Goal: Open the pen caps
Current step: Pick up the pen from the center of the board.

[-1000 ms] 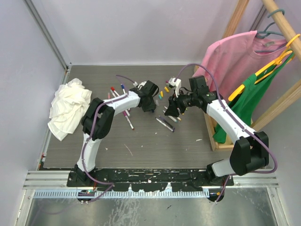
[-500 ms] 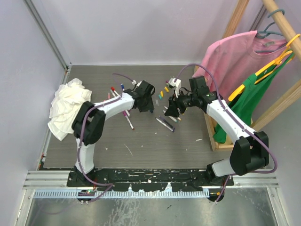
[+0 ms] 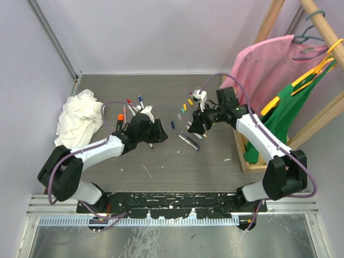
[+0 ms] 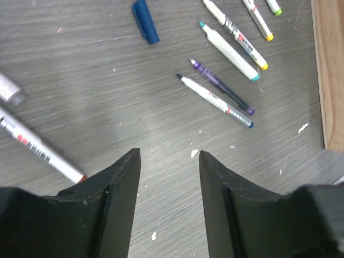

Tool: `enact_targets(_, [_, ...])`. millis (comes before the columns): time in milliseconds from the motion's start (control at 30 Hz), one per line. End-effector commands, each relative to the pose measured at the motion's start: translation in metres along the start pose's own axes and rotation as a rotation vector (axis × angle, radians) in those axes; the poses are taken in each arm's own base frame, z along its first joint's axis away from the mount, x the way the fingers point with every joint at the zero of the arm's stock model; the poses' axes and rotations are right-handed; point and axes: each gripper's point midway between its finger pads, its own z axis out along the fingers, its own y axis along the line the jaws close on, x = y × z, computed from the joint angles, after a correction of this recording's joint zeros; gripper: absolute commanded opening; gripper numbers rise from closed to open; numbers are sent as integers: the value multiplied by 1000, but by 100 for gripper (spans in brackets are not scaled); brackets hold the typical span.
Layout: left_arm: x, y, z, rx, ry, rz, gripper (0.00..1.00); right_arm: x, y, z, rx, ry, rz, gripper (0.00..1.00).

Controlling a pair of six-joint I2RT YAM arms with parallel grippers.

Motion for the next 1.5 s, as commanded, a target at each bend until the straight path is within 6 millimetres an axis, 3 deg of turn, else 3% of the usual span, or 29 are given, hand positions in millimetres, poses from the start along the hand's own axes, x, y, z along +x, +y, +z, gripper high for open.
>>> enact_targets(0, [-38,-12,-29,115,-255,21,54,-16,5,-8,-6,-52,-59,56])
enact_targets(67, [-39,2,-38,84,-318,4,67,-15,5,-7,-8,-51,-57,56])
enact_targets(167, [-42,18,-53,49,-412,-36,97,-15,5,-7,-11,-50,-56,56])
enact_targets(333, [-34,45,-56,-53,-405,-77,98,-14,5,-6,-12,-48,-52,56])
enact_targets(500, [-27,62,-47,-189,-310,-99,98,-10,2,-2,-12,-36,-40,56])
enact_targets(700, [-19,95,-36,-477,-181,-167,99,-8,0,-1,-6,-30,-36,56])
enact_targets(900, [-10,109,-19,-640,-41,-143,88,-8,-1,0,-3,-29,-34,56])
enact_targets(1033, [-5,114,-9,-714,47,-108,62,-7,-1,-1,-2,-30,-34,56])
enact_targets(1467, [5,116,13,-706,104,-98,42,-9,0,-2,-4,-35,-38,56])
